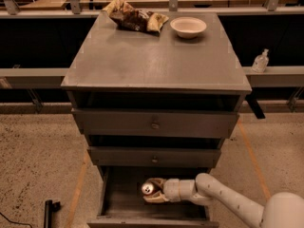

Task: Place coke can into bottom drawer

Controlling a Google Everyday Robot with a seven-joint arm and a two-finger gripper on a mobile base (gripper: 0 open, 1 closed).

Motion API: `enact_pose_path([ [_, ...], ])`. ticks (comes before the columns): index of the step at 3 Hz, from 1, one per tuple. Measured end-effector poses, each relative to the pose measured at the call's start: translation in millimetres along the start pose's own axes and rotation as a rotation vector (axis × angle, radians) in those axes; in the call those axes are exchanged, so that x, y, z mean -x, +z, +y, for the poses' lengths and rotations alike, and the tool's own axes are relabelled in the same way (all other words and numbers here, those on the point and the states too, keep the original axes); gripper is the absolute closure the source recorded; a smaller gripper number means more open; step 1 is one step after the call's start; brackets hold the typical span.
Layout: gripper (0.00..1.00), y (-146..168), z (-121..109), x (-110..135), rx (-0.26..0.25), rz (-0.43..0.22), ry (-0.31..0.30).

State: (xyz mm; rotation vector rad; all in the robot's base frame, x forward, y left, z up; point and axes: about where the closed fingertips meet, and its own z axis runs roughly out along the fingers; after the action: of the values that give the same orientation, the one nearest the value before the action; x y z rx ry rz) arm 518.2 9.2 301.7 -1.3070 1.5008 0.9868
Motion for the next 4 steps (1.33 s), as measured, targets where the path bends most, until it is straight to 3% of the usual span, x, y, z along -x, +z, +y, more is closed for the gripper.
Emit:
enact_pose_path([
  [2, 0.38, 14, -14, -70, -0.053, 0.015, 0.061],
  [3, 0.13, 16, -21, -88, -0.075, 0.026, 0.082],
  [4, 0.0, 11, -24, -93, -0.111, 0.022, 0.098],
])
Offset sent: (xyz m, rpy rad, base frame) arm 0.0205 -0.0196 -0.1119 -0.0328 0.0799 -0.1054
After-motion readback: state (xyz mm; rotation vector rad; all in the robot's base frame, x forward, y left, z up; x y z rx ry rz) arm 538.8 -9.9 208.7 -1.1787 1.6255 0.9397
